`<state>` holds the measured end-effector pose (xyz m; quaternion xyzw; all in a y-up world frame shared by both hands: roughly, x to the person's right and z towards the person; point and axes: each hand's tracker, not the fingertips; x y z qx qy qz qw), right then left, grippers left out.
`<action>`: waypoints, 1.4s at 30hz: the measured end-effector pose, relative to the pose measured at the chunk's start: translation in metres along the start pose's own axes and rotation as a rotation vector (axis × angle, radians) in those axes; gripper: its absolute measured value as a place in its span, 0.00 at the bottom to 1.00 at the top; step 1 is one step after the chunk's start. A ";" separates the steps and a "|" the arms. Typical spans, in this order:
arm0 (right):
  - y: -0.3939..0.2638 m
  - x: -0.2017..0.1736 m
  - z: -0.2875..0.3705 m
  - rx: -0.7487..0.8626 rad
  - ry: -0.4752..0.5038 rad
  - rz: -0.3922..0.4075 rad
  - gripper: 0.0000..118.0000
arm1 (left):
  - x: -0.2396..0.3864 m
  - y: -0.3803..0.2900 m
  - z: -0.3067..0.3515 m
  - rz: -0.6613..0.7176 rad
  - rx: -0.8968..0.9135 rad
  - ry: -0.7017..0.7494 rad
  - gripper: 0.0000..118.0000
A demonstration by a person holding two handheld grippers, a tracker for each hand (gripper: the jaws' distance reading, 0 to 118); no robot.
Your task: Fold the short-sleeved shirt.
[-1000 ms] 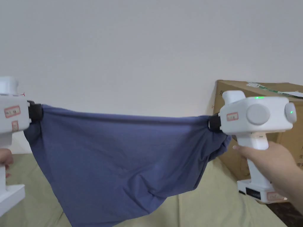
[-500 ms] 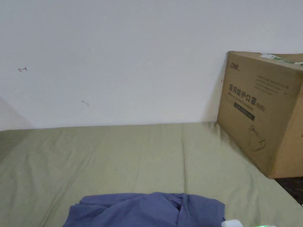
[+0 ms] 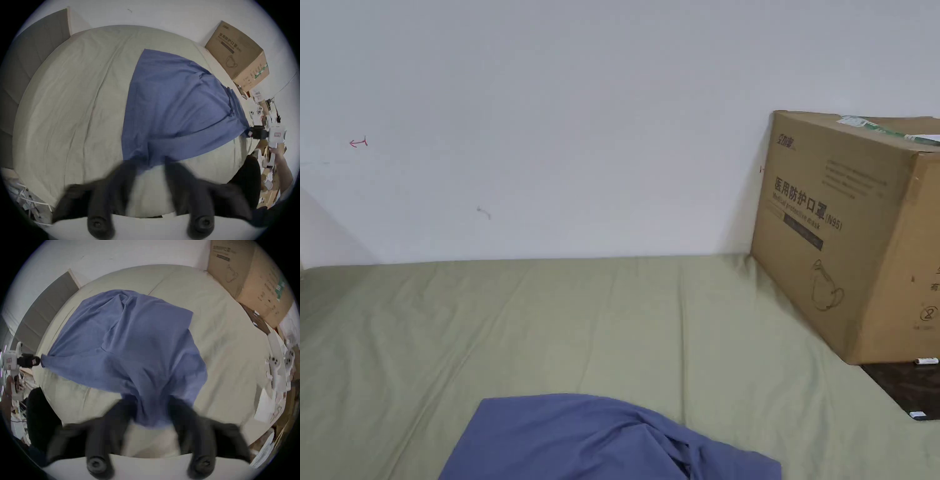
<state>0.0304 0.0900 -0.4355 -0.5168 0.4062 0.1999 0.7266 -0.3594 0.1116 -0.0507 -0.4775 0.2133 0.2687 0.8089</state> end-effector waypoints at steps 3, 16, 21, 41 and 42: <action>-0.012 0.002 0.014 0.013 -0.017 -0.075 0.95 | 0.000 -0.007 0.015 0.043 0.028 -0.028 0.82; -0.033 -0.007 0.149 0.683 0.122 -0.423 0.58 | 0.058 -0.026 0.113 0.134 0.621 0.003 0.62; -0.032 -0.018 0.154 0.708 0.107 -0.387 0.00 | 0.063 -0.035 0.122 0.109 0.673 0.104 0.00; -0.034 -0.007 0.103 0.502 0.133 -0.364 0.00 | 0.005 -0.032 -0.032 0.153 0.113 -0.010 0.08; -0.034 -0.004 0.100 0.487 0.117 -0.355 0.04 | 0.008 -0.033 -0.025 0.170 0.152 -0.042 0.08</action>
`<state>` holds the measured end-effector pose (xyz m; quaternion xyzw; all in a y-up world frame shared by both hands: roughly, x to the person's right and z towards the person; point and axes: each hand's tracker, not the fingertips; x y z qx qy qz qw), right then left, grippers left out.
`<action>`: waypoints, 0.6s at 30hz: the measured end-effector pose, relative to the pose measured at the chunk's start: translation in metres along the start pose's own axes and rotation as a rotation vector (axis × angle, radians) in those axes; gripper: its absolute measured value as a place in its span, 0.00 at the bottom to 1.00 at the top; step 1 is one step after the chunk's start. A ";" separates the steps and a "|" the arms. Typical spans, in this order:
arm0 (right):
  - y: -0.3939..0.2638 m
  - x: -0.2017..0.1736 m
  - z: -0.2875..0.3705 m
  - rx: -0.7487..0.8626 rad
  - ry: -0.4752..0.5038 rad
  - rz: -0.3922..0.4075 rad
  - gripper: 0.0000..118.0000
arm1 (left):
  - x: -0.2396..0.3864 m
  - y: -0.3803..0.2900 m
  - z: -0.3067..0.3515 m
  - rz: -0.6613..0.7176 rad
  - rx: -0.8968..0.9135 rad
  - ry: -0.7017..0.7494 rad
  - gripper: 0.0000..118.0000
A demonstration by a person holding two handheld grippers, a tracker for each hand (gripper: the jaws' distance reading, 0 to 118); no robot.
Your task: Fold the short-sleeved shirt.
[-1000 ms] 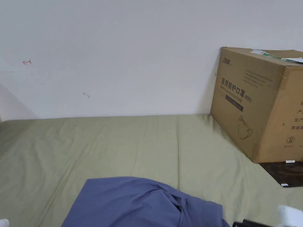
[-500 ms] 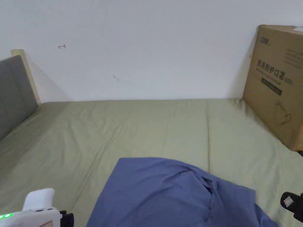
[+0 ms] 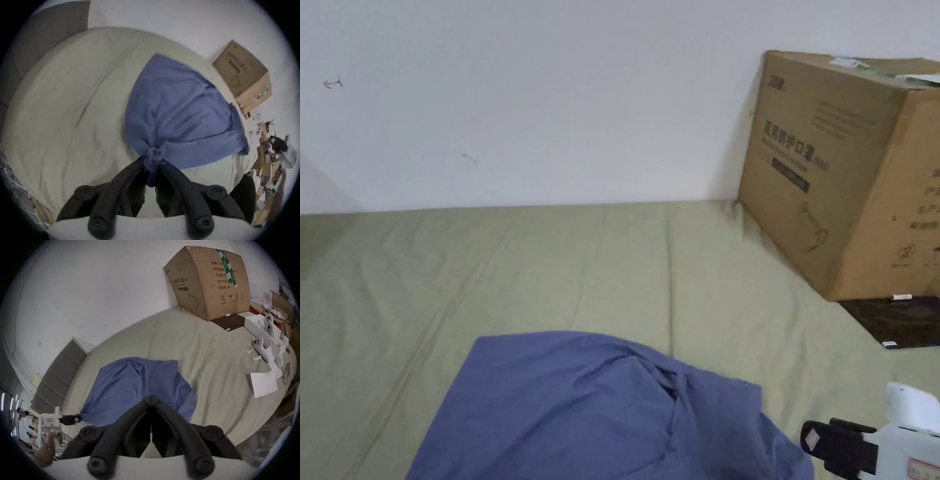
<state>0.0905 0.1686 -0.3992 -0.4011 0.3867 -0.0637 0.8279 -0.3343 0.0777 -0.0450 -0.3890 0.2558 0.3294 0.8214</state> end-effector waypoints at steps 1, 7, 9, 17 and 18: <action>0.001 0.004 -0.005 -0.039 -0.030 0.008 0.29 | 0.004 -0.001 0.009 -0.001 0.027 0.009 0.08; -0.014 0.019 -0.063 -0.280 -0.222 0.083 0.90 | 0.025 -0.005 0.054 -0.059 0.115 0.006 0.08; -0.017 0.016 -0.079 -0.329 -0.221 0.125 0.90 | 0.028 -0.003 0.062 -0.072 0.118 0.015 0.08; -0.028 -0.019 -0.124 -0.324 -0.193 0.380 0.00 | 0.023 0.000 0.065 -0.076 0.134 0.017 0.08; -0.028 -0.022 -0.119 -0.274 -0.195 0.367 0.00 | 0.022 -0.001 0.067 -0.068 0.163 0.021 0.08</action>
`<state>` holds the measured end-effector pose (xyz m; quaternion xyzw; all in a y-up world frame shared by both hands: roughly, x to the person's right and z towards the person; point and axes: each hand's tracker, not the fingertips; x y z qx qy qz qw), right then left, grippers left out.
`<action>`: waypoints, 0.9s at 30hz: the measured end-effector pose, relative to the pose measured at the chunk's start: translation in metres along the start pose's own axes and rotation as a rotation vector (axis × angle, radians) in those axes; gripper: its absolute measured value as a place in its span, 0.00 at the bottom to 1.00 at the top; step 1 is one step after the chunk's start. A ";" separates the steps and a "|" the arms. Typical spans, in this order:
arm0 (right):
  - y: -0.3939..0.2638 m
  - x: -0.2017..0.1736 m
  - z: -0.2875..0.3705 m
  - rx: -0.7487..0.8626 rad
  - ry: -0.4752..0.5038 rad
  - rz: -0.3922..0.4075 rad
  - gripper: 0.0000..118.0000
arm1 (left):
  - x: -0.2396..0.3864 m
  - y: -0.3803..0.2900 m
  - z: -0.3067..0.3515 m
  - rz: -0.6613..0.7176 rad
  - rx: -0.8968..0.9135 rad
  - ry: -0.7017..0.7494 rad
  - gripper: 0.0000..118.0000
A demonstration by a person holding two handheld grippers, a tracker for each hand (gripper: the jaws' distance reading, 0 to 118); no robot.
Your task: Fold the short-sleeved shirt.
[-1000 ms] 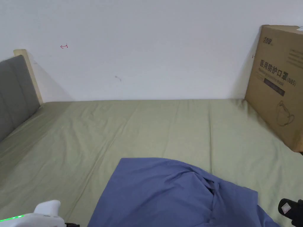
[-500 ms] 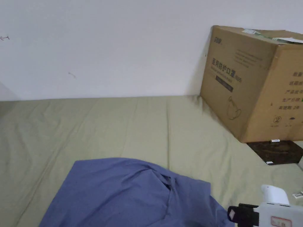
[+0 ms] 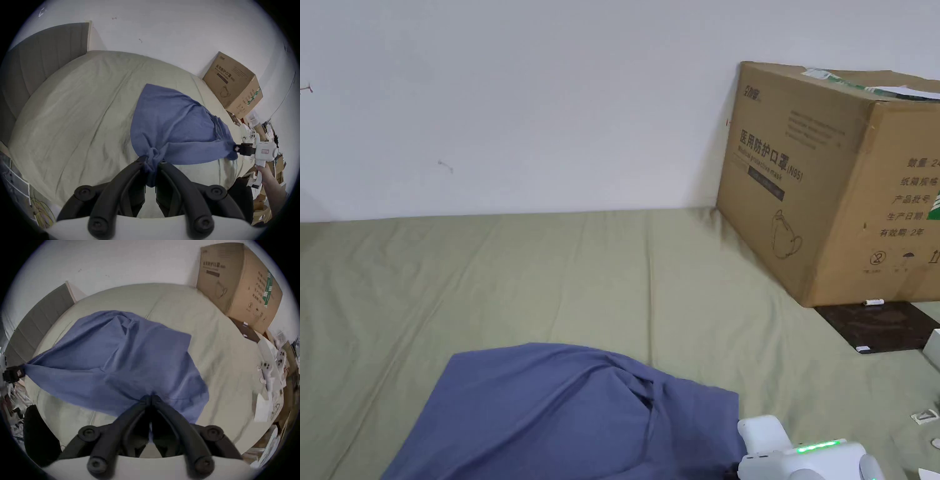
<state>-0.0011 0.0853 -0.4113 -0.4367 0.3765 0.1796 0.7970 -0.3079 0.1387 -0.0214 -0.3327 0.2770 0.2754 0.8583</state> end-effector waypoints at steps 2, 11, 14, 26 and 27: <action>0.002 0.002 0.013 0.036 0.034 -0.006 0.00 | 0.000 0.001 0.005 0.012 0.016 -0.007 0.08; 0.031 0.027 0.135 0.264 0.115 -0.020 0.00 | 0.020 0.041 0.052 -0.016 0.216 -0.072 0.08; 0.065 0.031 0.182 0.355 0.120 0.018 0.00 | 0.035 0.089 0.082 -0.056 0.284 -0.109 0.08; 0.229 0.031 0.313 0.541 0.084 0.109 0.00 | 0.092 0.271 0.179 -0.201 0.540 -0.133 0.08; 0.241 0.029 0.318 0.546 0.079 0.118 0.00 | 0.095 0.282 0.181 -0.202 0.538 -0.134 0.08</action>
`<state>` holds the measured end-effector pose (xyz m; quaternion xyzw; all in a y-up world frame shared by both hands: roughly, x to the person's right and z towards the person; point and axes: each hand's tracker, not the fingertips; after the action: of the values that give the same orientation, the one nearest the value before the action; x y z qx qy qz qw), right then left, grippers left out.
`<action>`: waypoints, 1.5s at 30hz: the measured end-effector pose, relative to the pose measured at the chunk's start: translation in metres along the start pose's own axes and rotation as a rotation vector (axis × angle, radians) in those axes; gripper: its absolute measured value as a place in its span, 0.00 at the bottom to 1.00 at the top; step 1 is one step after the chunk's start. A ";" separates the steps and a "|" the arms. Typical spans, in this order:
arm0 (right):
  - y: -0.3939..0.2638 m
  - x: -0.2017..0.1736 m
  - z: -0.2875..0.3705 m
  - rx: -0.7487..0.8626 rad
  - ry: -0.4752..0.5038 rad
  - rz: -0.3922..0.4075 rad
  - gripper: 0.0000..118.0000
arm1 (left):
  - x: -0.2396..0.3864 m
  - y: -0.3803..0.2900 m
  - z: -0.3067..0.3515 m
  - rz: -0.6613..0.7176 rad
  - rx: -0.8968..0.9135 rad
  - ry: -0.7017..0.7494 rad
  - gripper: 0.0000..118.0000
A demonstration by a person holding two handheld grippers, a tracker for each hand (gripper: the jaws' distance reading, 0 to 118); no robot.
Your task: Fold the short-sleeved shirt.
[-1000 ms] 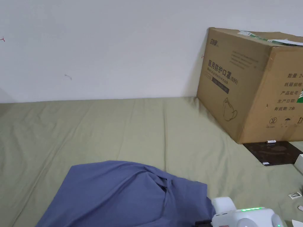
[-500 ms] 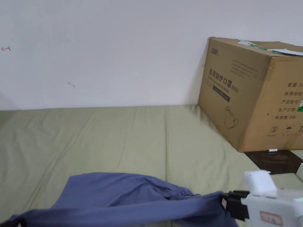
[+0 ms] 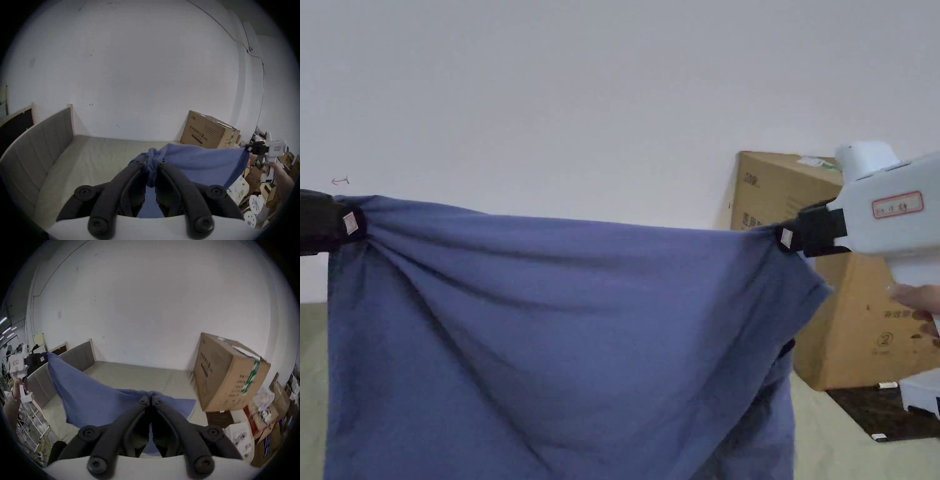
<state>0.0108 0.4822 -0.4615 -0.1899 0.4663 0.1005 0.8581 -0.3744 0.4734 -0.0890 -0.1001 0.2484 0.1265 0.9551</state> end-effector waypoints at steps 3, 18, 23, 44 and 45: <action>0.034 -0.007 -0.006 0.019 -0.023 0.023 0.00 | -0.007 0.025 -0.020 0.007 0.006 0.013 0.08; 0.126 0.007 -0.149 0.095 -0.147 -0.037 0.00 | -0.017 0.066 -0.147 -0.048 -0.007 0.144 0.08; 0.095 0.001 -0.190 0.166 -0.204 0.002 0.00 | -0.024 0.034 -0.174 -0.012 0.054 0.178 0.08; -0.376 -0.011 -0.158 -0.765 0.068 -0.223 0.00 | -0.084 -0.383 -0.071 0.112 -0.911 0.152 0.08; -0.376 -0.011 -0.147 -0.789 0.092 -0.206 0.00 | -0.082 -0.383 -0.058 0.107 -0.923 0.144 0.08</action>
<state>0.0243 0.0788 -0.4377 -0.5546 0.4086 0.1766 0.7031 -0.3584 0.0802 -0.0485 -0.5099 0.2366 0.2656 0.7832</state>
